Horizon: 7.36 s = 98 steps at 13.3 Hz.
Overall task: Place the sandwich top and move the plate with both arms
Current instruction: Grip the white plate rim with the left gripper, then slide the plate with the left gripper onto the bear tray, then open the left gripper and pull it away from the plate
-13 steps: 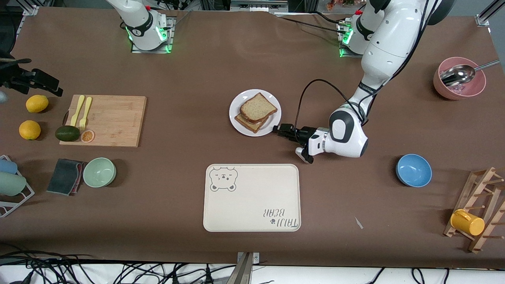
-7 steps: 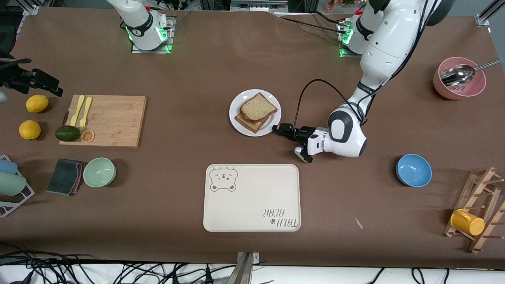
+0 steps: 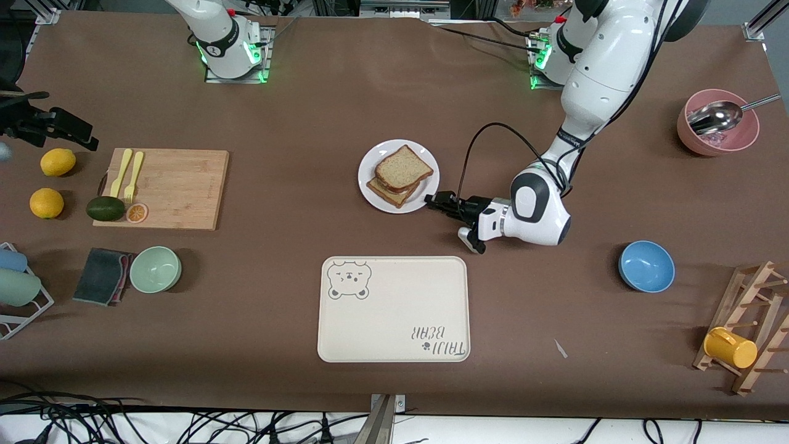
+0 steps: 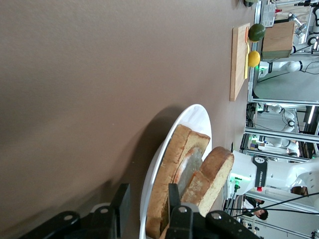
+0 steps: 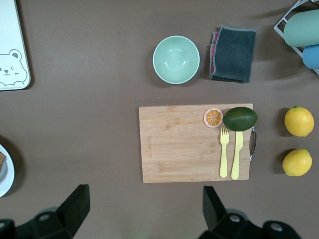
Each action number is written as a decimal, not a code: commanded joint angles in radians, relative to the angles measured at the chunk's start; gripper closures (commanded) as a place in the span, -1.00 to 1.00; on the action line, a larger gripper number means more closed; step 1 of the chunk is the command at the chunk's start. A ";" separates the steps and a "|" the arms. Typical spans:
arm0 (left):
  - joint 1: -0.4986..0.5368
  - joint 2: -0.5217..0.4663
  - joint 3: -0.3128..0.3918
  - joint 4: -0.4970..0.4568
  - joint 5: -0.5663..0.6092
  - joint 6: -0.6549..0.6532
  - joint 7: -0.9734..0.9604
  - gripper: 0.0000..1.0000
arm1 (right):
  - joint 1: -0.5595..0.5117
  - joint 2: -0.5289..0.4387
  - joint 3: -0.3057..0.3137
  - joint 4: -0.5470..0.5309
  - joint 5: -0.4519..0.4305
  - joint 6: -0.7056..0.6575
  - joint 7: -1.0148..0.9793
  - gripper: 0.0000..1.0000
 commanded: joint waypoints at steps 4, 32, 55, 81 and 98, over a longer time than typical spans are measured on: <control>-0.022 0.012 0.007 0.000 -0.038 -0.006 0.024 0.31 | -0.003 0.005 0.003 0.023 0.015 -0.020 0.005 -1.00; 0.003 -0.008 0.005 0.008 -0.036 -0.056 -0.016 0.98 | -0.003 0.005 0.009 0.023 0.017 -0.020 0.006 -1.00; 0.083 0.219 0.022 0.557 -0.113 -0.004 -0.240 1.00 | -0.003 0.005 0.009 0.023 0.018 -0.020 0.006 -1.00; 0.024 0.399 0.005 0.771 -0.168 0.294 -0.459 0.71 | -0.003 0.005 0.010 0.023 0.018 -0.020 0.006 -1.00; 0.119 0.097 0.014 0.564 0.225 0.168 -0.604 -1.00 | -0.003 0.005 0.009 0.023 0.020 -0.020 0.006 -1.00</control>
